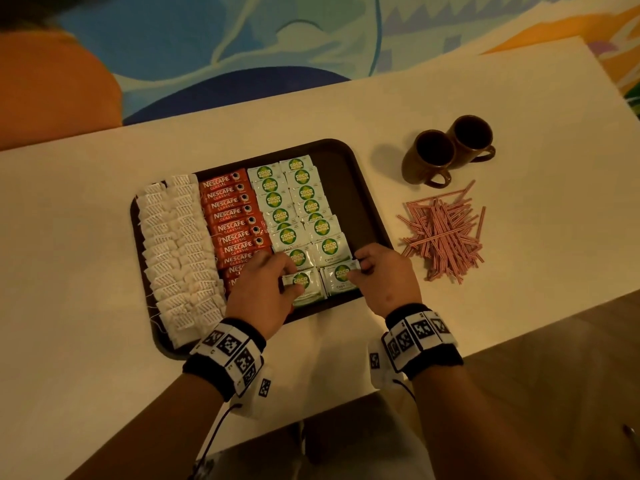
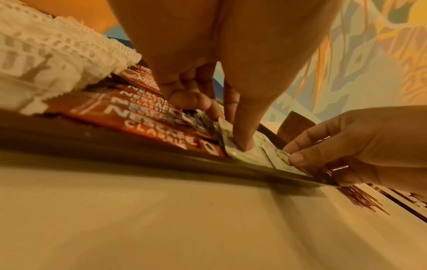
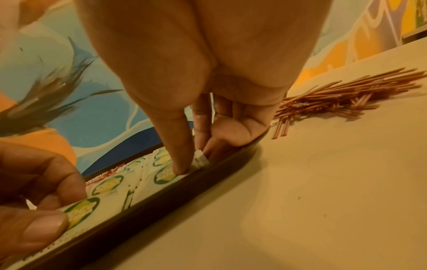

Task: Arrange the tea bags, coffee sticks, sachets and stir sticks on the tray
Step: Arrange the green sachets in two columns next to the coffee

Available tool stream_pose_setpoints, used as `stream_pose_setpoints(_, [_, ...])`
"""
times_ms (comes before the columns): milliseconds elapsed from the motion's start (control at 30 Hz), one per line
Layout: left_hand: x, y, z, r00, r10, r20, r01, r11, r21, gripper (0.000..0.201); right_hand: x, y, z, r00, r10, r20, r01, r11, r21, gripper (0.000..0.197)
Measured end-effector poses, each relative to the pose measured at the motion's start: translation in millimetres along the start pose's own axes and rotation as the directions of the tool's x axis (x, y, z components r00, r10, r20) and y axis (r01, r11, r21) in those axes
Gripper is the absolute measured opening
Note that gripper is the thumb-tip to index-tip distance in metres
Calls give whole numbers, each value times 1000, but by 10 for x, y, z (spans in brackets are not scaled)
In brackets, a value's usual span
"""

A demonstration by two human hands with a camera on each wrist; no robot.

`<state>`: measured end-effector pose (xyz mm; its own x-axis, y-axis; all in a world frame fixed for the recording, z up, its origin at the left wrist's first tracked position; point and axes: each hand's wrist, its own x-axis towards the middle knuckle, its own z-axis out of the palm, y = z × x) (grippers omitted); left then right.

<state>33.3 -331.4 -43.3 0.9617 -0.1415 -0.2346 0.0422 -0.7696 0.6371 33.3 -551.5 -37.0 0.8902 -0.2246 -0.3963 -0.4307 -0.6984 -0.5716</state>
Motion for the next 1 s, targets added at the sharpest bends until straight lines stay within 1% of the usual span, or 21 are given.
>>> stream_pose_setpoints(300, [-17,-13,74,999,19,28,-19,1000,13,28,-18,-22,27,1000,-4,-22,3,999,-41,35])
stream_pose_setpoints(500, [-21,1,60,999,20,35,-21,1000,15,30,-56,-45,22,1000,2,-19,-2,1000,-27,33])
stream_pose_setpoints(767, [-18,44,35,999,28,43,-30,999,42,29,-86,-43,-32,1000,-9,-29,10,1000,15,36])
stream_pose_setpoints(867, [-19,68,11,999,30,31,-31,999,27,28,-84,-14,-122,996,-11,-88,15,999,42,36])
stream_pose_setpoints(933, [-11,92,-10,999,38,14,-38,999,7,26,-68,46,-246,986,28,-165,-14,996,86,34])
stream_pose_setpoints(1000, [7,129,-29,998,65,7,-64,998,-7,24,-41,140,-409,965,77,-250,-49,992,118,30])
